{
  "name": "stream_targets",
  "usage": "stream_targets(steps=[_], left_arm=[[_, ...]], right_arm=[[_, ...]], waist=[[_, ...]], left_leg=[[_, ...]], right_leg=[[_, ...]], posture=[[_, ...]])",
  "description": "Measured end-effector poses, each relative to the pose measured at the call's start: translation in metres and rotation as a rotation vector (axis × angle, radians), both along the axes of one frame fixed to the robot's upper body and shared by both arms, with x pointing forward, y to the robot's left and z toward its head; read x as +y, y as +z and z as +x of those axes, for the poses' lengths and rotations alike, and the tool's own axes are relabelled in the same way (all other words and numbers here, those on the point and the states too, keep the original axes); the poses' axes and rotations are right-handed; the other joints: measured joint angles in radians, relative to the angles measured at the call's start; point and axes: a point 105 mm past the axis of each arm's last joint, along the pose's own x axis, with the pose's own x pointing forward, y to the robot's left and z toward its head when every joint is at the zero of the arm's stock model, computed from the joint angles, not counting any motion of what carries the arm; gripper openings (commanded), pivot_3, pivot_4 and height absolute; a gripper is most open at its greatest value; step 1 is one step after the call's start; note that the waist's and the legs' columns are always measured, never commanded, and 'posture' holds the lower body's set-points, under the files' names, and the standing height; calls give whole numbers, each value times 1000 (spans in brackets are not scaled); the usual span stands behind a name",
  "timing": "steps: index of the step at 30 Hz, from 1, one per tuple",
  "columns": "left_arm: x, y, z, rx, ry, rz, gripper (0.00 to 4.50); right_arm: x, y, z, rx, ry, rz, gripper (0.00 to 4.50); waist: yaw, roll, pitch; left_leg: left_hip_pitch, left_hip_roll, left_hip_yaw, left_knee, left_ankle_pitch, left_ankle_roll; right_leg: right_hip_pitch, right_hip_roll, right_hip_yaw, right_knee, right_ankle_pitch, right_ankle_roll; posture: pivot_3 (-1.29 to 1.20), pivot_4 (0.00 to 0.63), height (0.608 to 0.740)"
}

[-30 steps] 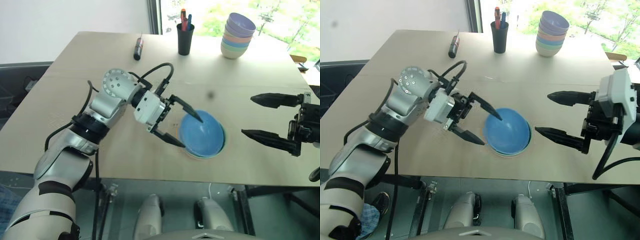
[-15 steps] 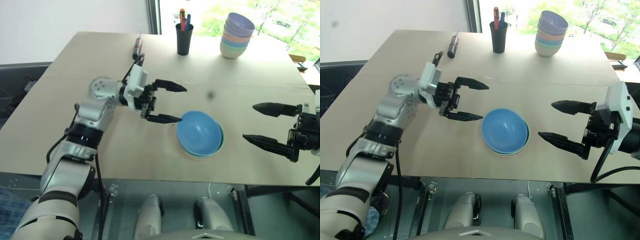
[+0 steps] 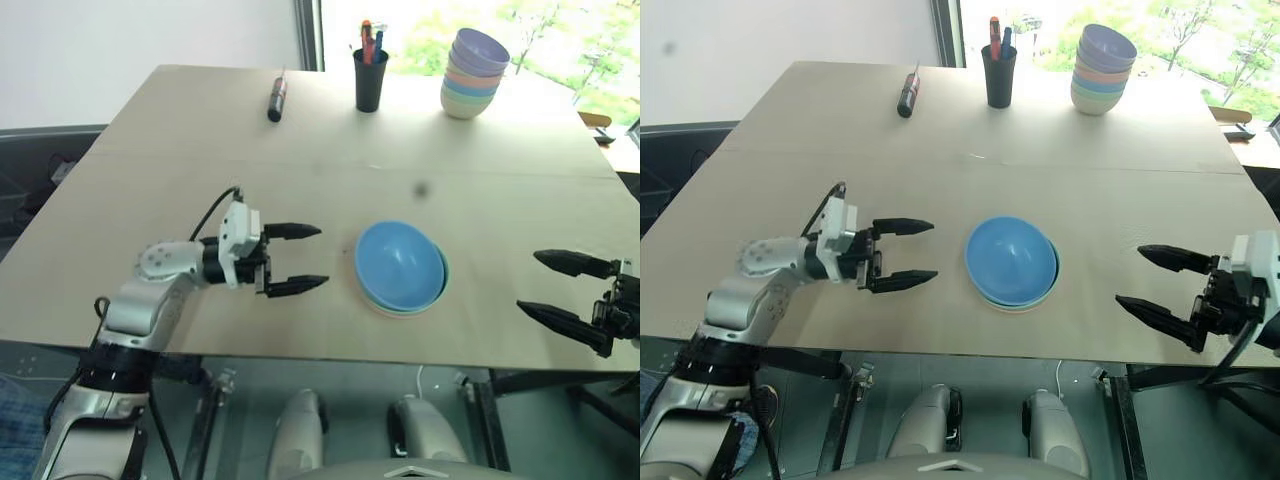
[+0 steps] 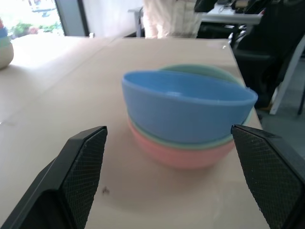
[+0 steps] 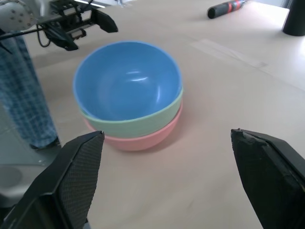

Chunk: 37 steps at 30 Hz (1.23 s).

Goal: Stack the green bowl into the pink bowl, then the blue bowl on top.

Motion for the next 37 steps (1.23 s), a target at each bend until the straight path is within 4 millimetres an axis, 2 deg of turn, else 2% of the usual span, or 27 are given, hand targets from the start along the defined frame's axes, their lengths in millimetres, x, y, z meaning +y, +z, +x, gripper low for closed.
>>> stream_targets(steps=[7,13,24,37], left_arm=[[6,-9,-11,8,56,13,4396],[10,-4,-14,-15,74,11,4396],[16,-4,-14,-28,97,13,4396],[14,-3,-16,-29,66,7,4396]], right_arm=[[-11,-13,-4,43,34,-50,4500],[-10,-17,-5,53,58,-71,4500],[-9,-15,-1,44,52,-68,4500],[-8,-15,2,46,49,-64,4500]], waist=[[1,0,0],[0,0,0],[0,0,0],[0,0,0]], left_leg=[[0,0,0,0,0,0],[1,0,0,0,0,0],[1,0,0,0,0,0],[1,0,0,0,0,0]], right_leg=[[1,0,0,0,0,0],[1,0,0,0,0,0],[2,0,0,0,0,0],[2,0,0,-1,0,0]], posture=[[0,150,740],[0,150,740],[0,150,740],[0,150,740]])
